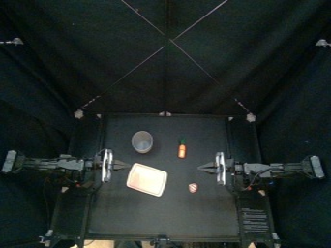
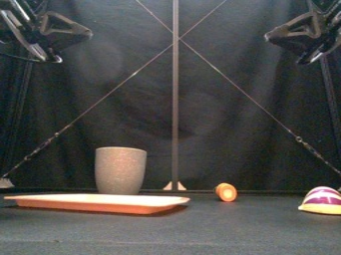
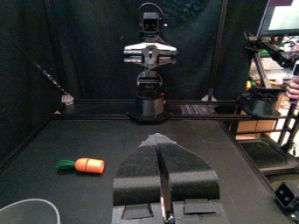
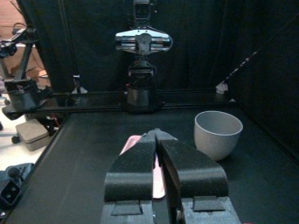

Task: Pick the carrot then place it on the pink plate
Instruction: Pick the carrot

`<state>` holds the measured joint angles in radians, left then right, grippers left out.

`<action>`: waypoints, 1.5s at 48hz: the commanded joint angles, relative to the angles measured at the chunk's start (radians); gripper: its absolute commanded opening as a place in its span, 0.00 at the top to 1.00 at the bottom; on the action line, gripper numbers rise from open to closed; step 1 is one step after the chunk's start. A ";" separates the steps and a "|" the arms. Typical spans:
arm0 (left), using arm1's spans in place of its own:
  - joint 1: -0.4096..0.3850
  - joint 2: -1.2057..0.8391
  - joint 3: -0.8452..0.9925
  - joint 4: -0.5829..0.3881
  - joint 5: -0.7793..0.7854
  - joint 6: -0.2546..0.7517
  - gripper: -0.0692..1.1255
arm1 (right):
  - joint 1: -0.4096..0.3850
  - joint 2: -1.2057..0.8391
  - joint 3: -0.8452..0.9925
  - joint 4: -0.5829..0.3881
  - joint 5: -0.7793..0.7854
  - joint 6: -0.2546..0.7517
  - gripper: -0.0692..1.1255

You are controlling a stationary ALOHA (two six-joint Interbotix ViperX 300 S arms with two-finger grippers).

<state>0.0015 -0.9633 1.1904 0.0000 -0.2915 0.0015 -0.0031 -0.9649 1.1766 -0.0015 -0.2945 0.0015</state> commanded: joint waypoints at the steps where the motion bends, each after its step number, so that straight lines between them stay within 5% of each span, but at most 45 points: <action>1: 0.061 -0.020 0.012 -0.002 -0.018 -0.002 0.94 | -0.040 0.035 0.006 0.006 -0.002 0.006 0.95; 16: 0.072 -0.054 0.028 -0.003 -0.023 -0.005 0.98 | -0.288 0.252 -0.051 0.192 0.002 0.144 0.92; 29: 0.071 -0.055 0.029 -0.003 -0.023 -0.006 0.98 | -0.354 0.491 -0.186 0.202 0.078 0.206 0.83; 33: 0.069 -0.054 0.028 -0.003 -0.023 -0.006 0.98 | -0.373 0.560 -0.222 0.206 0.132 0.207 0.73; 49: 0.069 -0.054 0.029 -0.003 -0.023 -0.006 0.98 | -0.440 0.765 -0.328 0.236 0.244 0.207 0.05; 72: 0.071 -0.055 0.028 -0.003 -0.023 -0.005 0.98 | -0.494 0.945 -0.402 0.268 0.373 0.209 0.09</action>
<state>0.0721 -1.0186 1.2349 -0.0031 -0.3053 -0.0031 -0.4909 -0.0184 0.8023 0.2654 0.0767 0.2102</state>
